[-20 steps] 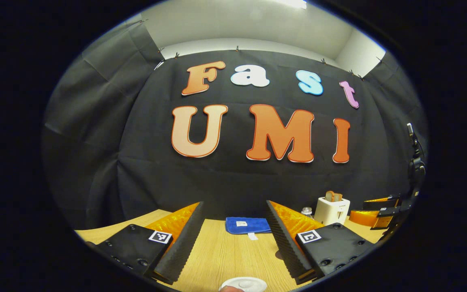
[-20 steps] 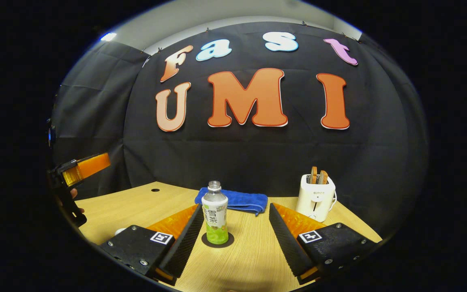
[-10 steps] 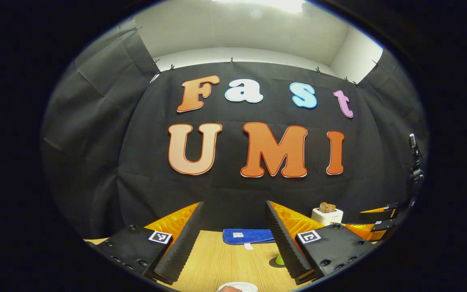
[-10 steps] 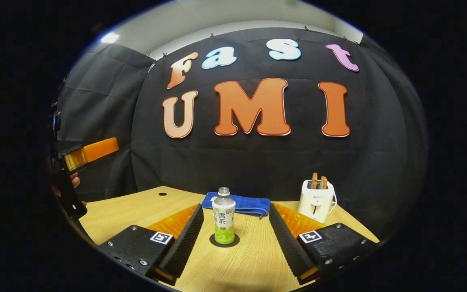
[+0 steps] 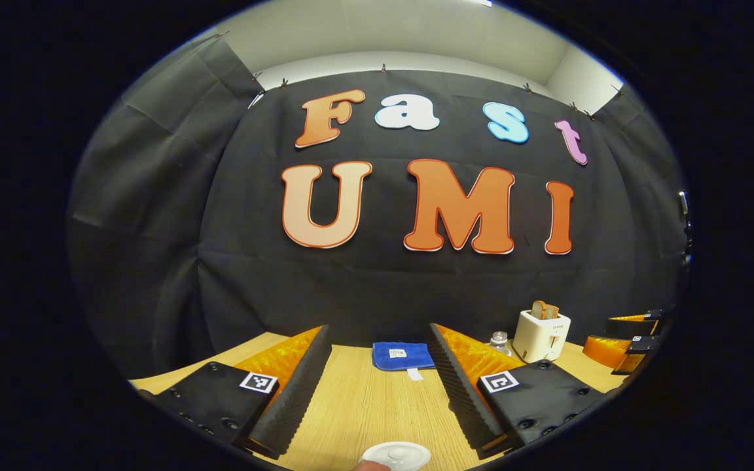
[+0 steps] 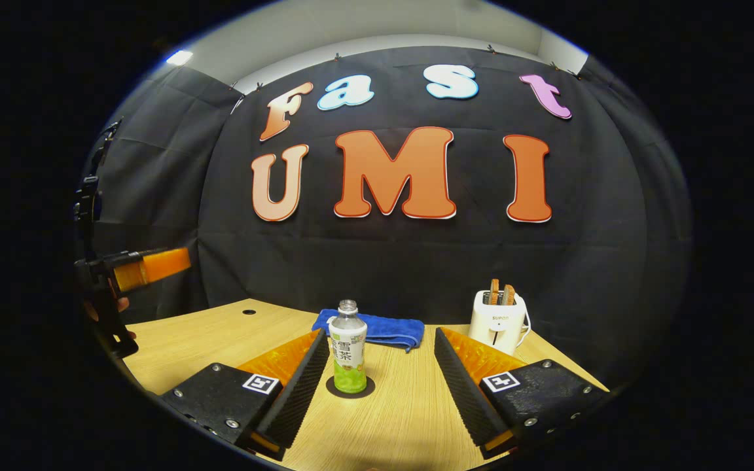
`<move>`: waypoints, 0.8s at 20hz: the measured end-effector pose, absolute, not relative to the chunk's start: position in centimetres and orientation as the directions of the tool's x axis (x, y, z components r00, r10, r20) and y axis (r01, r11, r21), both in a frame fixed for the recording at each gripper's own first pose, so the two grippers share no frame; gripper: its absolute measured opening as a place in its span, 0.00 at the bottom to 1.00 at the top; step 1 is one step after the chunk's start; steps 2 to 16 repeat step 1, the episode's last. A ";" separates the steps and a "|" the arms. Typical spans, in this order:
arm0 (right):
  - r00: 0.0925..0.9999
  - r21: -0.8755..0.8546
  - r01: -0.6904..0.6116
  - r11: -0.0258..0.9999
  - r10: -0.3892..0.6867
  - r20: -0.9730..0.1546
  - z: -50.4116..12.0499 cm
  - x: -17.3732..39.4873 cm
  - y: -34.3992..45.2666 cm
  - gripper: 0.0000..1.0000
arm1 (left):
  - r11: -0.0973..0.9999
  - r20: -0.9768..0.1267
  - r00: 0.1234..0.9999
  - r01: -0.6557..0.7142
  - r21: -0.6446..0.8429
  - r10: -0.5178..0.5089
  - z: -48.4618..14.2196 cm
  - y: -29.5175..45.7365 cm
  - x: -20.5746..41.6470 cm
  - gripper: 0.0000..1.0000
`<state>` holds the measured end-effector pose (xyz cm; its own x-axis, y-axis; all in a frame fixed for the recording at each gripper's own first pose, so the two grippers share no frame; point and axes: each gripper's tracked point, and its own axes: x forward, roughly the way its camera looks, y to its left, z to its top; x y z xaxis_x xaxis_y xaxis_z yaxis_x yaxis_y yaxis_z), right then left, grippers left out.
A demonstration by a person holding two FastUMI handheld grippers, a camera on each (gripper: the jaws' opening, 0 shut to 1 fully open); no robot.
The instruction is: Open the teacup lid with one hand, grasp the water bottle and pour water into the teacup with the other hand; after pouring, place the water bottle on the coaster and then close the teacup lid.
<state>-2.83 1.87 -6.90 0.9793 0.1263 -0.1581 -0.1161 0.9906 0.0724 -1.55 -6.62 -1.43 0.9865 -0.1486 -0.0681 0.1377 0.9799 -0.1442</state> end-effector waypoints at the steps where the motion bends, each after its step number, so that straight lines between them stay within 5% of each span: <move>1: 0.981 0.066 -0.114 0.991 0.123 -0.148 -6.6 -2.7 2.2 0.97 | 0.980 -0.084 0.985 0.141 -0.143 -0.154 -2.0 -6.8 -1.1 0.95; 16: 0.981 0.066 -0.114 0.991 0.123 -0.148 -6.6 -2.7 2.2 0.97 | 0.980 -0.084 0.985 0.141 -0.143 -0.154 -2.0 -6.8 -1.1 0.95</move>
